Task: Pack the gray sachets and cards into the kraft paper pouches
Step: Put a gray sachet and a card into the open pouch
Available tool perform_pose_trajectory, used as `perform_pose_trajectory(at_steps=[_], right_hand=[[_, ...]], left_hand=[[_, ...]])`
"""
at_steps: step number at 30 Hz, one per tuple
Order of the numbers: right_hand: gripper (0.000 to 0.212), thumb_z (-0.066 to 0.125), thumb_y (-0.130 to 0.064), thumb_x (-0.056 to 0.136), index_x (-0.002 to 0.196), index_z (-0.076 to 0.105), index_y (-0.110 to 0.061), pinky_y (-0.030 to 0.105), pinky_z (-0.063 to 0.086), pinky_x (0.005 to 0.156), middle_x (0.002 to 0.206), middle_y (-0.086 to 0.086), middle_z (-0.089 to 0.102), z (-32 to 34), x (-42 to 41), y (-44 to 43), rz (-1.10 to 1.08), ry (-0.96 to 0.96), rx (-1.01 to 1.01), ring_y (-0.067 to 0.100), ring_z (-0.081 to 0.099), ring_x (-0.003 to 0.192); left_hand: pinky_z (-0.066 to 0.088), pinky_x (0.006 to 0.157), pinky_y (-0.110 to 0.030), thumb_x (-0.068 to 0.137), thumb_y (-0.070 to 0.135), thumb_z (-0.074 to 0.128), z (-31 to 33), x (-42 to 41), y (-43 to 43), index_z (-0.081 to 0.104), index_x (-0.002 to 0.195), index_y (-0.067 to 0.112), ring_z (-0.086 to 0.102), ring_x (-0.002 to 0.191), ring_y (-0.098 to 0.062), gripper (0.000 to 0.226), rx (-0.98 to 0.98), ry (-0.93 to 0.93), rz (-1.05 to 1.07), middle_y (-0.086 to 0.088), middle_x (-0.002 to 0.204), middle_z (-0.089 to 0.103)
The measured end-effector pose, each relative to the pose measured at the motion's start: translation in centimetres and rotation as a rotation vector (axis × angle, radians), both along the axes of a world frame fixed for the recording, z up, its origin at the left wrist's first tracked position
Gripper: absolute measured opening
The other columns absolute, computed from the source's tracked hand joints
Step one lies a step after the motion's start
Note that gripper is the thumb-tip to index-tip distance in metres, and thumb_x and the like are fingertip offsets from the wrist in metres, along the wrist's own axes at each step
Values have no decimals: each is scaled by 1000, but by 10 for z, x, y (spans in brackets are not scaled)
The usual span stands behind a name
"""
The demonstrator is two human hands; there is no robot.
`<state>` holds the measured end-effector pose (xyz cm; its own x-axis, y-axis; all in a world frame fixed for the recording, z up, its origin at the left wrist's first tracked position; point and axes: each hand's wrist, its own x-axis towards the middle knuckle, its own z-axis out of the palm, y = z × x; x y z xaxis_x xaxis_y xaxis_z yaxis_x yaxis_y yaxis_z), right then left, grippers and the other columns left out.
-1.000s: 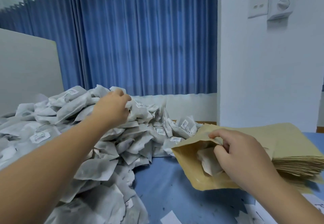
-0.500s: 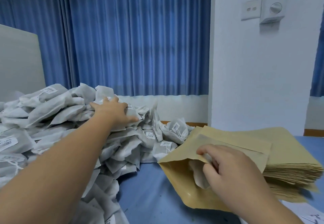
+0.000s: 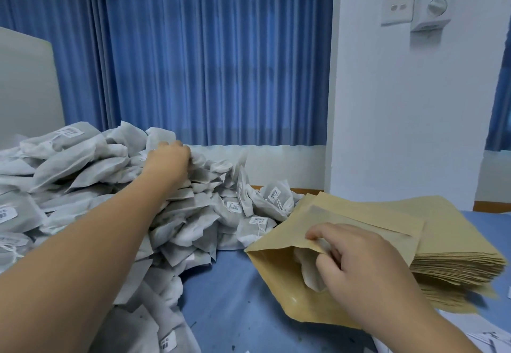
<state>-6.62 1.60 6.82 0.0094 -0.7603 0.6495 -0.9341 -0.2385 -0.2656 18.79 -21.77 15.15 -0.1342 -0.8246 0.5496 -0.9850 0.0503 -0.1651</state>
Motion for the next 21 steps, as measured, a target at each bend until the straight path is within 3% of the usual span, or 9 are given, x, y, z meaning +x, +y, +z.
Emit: perform_pose_trajectory(at_steps=[2, 4, 6, 9, 11, 13, 15, 18, 21], right_hand=[[27, 50, -28, 82, 104, 59, -40, 22, 43, 70, 78, -22, 53, 0, 0, 0, -8, -7, 4, 5, 49, 84], [28, 50, -28, 82, 105, 60, -40, 21, 42, 68, 74, -23, 51, 1, -1, 0, -18, -10, 15, 5, 49, 82], [30, 50, -28, 82, 106, 61, -41, 21, 41, 67, 71, -24, 48, 2, -2, 0, -31, -6, 24, 4, 49, 80], [31, 50, -27, 81, 105, 63, -39, 26, 45, 71, 76, -21, 51, 6, -3, 1, -42, -25, 26, 5, 52, 82], [29, 51, -27, 80, 103, 64, -38, 27, 45, 70, 75, -19, 52, 7, -4, 2, -38, -44, 27, 7, 52, 80], [27, 51, -26, 80, 101, 64, -37, 28, 44, 67, 71, -18, 51, 8, -4, 2, -31, -53, 31, 7, 50, 78], [27, 53, -24, 80, 100, 65, -36, 25, 41, 64, 68, -20, 47, 8, -6, 1, -17, -69, 34, 5, 47, 74], [28, 53, -21, 79, 100, 65, -36, 23, 35, 63, 74, -21, 42, 9, -12, 0, -24, -86, 56, 4, 44, 73], [30, 54, -18, 81, 100, 67, -37, 30, 44, 73, 84, -15, 44, 11, -21, -1, -62, -110, 60, 10, 52, 79]], left_hand=[[42, 88, -37, 90, 6, 50, 7, 4, 5, 58, 111, 5, 50, 111, -30, 23, -29, 142, -64, -12, 118, 54], [42, 81, -38, 92, 4, 47, 13, 8, 15, 59, 91, 4, 53, 100, -32, 12, -85, 278, -172, -16, 106, 58], [40, 74, -39, 93, 2, 45, 14, 10, 29, 56, 79, 2, 55, 91, -34, 18, -143, 409, -320, -16, 93, 60], [37, 74, -34, 94, 4, 51, 8, 9, 55, 64, 91, 2, 54, 89, -28, 14, -247, 501, -501, -9, 89, 63], [35, 66, -29, 94, 9, 53, 1, 7, 74, 63, 86, 11, 52, 79, -20, 13, -268, 568, -587, 4, 79, 60], [33, 56, -20, 94, 18, 55, -7, 7, 96, 57, 72, 26, 46, 64, -10, 24, -235, 684, -658, 14, 61, 51], [36, 53, -12, 95, 20, 56, -16, 5, 121, 61, 73, 32, 47, 56, -2, 26, -157, 796, -767, 12, 59, 53], [42, 61, -3, 93, 13, 59, -32, -4, 160, 69, 82, 30, 60, 66, 8, 22, -56, 990, -951, 18, 72, 68], [50, 63, -12, 81, 21, 59, -52, -17, 180, 75, 76, 23, 67, 71, -1, 17, 98, 1294, -1095, 11, 76, 73]])
